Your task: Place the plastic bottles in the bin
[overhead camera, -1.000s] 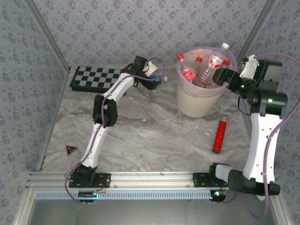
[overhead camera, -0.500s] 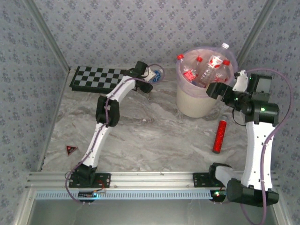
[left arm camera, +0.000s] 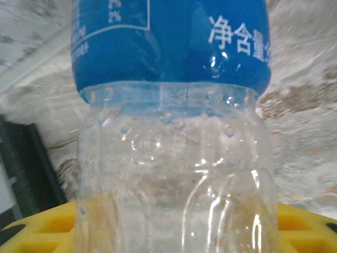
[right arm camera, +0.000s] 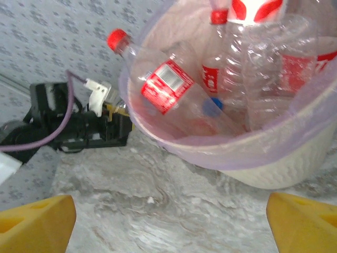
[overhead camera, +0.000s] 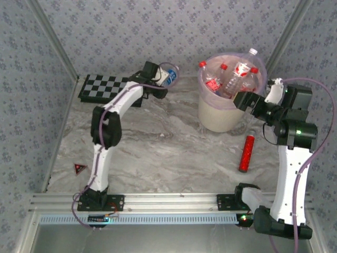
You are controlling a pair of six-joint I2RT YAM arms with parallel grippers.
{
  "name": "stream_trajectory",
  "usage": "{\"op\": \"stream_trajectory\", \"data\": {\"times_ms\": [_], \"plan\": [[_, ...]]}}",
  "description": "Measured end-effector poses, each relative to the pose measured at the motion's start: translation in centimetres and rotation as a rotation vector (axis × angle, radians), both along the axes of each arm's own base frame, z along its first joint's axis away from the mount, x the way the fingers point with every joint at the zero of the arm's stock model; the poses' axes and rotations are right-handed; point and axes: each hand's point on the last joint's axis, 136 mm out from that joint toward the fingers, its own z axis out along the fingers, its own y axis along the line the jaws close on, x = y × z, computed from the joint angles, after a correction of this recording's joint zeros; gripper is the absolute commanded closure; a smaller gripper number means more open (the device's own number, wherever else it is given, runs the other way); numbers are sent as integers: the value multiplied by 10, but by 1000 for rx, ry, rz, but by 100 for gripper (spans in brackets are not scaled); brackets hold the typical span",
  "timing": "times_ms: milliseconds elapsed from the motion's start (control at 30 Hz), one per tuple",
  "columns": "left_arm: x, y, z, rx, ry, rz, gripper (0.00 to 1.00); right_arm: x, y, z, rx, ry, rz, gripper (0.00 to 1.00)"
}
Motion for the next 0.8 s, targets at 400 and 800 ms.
{"op": "stream_trajectory", "data": {"times_ms": [400,800], "plan": [[-142,40,98,-540,-164,218,71,24,93,45,164,-92,343,10],[-242,-41,133,-867,-82,-54,75,53,223,12,117,24,601,3]]}}
